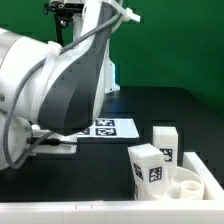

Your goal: Assemble stool

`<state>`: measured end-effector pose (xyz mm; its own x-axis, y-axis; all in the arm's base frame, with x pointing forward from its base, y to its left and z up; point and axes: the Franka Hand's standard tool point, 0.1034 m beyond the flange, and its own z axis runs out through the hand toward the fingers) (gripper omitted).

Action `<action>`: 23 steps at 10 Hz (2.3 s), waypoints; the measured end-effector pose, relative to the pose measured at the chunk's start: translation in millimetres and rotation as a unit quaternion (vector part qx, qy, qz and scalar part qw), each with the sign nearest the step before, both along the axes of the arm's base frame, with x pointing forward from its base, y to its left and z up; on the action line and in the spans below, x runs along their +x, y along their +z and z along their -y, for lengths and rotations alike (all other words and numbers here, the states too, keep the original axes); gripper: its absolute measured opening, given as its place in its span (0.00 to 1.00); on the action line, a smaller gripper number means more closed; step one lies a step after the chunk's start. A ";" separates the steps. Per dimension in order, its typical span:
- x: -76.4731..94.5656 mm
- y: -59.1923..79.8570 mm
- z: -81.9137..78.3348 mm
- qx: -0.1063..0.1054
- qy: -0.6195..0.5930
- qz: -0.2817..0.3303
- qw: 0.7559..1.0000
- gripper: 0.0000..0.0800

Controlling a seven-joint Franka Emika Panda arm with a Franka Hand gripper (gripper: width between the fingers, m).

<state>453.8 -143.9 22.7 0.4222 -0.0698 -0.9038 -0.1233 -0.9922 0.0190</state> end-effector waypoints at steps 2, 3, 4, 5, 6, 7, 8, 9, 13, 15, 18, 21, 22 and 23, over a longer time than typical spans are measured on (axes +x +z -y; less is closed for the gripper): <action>17.1 44.3 -6.7 0.007 0.000 -0.002 1.000 0.42; 32.5 63.6 -8.4 0.008 0.005 0.018 1.000 0.42; 52.8 77.4 -8.4 0.007 0.016 0.081 0.997 0.42; 55.5 75.4 -7.6 0.004 0.020 0.136 0.990 0.42; 51.8 75.3 -7.5 0.003 0.019 0.162 0.987 0.42; 56.2 77.8 -10.6 -0.001 0.022 0.184 0.983 0.42; 72.1 83.8 -27.2 -0.017 0.024 0.223 0.974 0.42; 85.6 110.7 -58.9 -0.010 0.034 0.252 0.967 0.42; 93.7 136.0 -78.1 -0.016 0.037 0.403 0.914 0.42; 113.0 140.6 -83.0 -0.033 0.036 0.483 0.874 0.42; 148.2 186.8 -168.9 -0.052 -0.018 0.599 0.799 0.42; 141.3 184.7 -160.3 -0.063 -0.029 0.656 0.752 0.42; 138.9 181.2 -163.6 -0.061 -0.026 0.660 0.748 0.42; 140.7 180.1 -167.0 -0.064 -0.028 0.657 0.751 0.42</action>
Offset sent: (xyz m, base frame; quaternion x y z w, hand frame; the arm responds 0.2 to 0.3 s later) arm 0.0315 0.0091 0.0742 -0.0001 0.2019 -0.0473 0.9783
